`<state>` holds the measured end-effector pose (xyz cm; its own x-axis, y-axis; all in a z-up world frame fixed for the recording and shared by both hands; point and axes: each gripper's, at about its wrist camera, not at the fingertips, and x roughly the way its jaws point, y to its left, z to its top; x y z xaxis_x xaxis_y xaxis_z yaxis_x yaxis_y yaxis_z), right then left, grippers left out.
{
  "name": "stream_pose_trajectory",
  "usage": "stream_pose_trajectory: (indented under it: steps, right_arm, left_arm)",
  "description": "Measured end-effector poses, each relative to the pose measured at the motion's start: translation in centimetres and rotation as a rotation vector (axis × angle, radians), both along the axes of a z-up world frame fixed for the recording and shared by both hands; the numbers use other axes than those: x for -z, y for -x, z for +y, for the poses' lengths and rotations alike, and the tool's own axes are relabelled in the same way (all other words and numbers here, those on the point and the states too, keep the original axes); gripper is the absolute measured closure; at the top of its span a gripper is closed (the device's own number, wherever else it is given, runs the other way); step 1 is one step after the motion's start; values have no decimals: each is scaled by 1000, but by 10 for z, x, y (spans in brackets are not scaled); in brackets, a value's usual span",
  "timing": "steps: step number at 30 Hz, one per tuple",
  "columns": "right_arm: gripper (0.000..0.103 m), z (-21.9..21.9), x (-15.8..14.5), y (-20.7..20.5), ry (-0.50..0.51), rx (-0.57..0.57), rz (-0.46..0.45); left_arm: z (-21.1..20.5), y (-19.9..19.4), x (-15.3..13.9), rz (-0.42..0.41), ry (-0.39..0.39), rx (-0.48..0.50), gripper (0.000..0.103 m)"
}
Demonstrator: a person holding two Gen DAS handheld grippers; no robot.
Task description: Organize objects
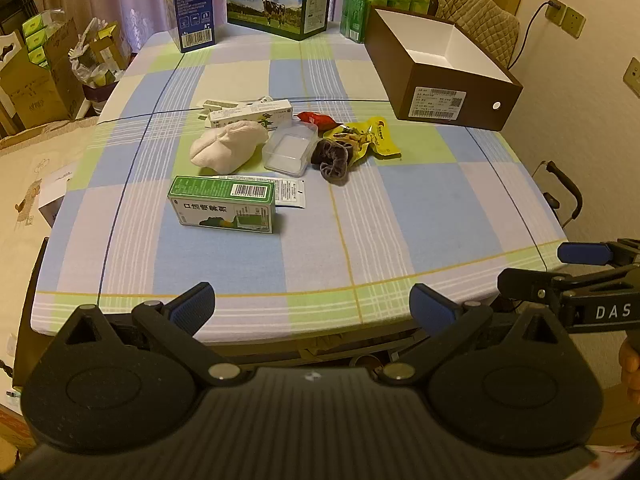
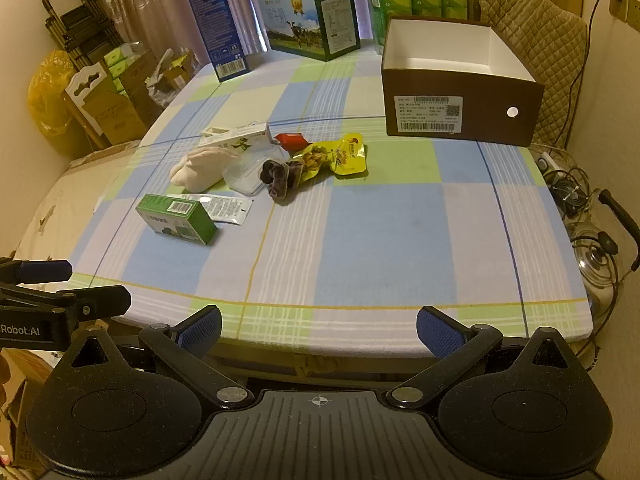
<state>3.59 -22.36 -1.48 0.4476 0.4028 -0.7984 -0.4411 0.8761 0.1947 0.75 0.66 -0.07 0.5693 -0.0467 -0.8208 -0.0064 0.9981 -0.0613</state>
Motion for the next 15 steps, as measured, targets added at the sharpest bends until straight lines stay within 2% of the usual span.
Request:
stream_pose_trajectory:
  steps: [15]
  right_arm:
    - [2,5,1,-8,3,-12,4]
  left_arm:
    - [-1,-12,2,8,-1,-19,1]
